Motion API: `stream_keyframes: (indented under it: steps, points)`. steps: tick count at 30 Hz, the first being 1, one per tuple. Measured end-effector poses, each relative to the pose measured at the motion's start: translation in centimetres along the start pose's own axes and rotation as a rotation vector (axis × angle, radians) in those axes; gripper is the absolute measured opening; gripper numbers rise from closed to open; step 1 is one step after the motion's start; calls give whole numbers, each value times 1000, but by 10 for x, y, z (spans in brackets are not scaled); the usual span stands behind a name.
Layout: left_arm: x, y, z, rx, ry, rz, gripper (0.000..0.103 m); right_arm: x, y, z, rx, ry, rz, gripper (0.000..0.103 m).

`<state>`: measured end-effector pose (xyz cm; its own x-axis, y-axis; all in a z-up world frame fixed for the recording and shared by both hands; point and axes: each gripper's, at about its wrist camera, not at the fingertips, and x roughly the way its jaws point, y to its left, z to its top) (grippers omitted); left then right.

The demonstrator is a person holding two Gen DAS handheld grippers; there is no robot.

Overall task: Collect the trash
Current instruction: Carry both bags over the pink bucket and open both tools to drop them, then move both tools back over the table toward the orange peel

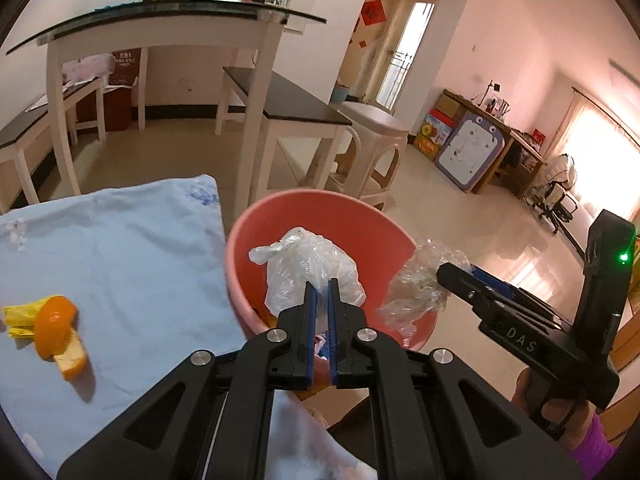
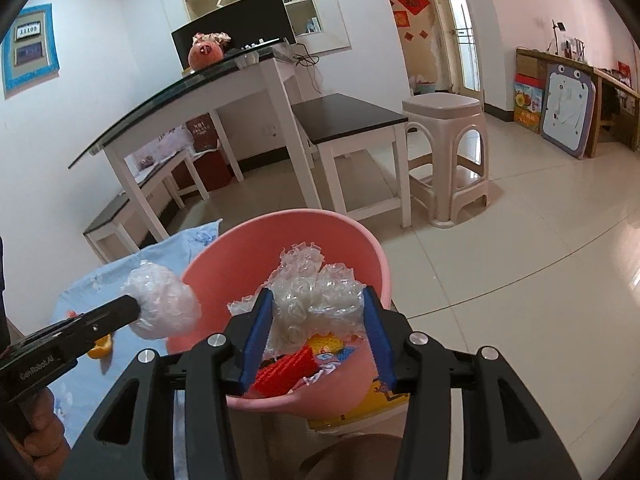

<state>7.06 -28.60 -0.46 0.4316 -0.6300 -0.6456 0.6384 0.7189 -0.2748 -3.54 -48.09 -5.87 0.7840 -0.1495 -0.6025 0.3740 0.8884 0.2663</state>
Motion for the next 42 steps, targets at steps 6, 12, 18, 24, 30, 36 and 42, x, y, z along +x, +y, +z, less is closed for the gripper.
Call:
stream_keyframes:
  steps: [6,12,18,24,30,36,42]
  points:
    - [8,-4,1,15,-14,1,5,11,6,-1,-26,11,-6,46]
    - [14,-1,4,-5,0,-6,21,17,10,-1,-45,14,-13,47]
    - [8,-2,2,-7,-17,-17,42,17,15,0,-47,11,-2,55]
    - [4,-3,3,-7,-25,-11,42,14,19,2,-60,-1,-2,59]
    - [-4,1,1,-25,-31,9,42,6,19,-1,-59,-4,11,59]
    - [-15,5,-7,-14,-23,59,42,-3,27,-6,-60,4,44,59]
    - [-36,21,-15,-33,-27,134,42,-9,53,-8,-97,11,87,59]
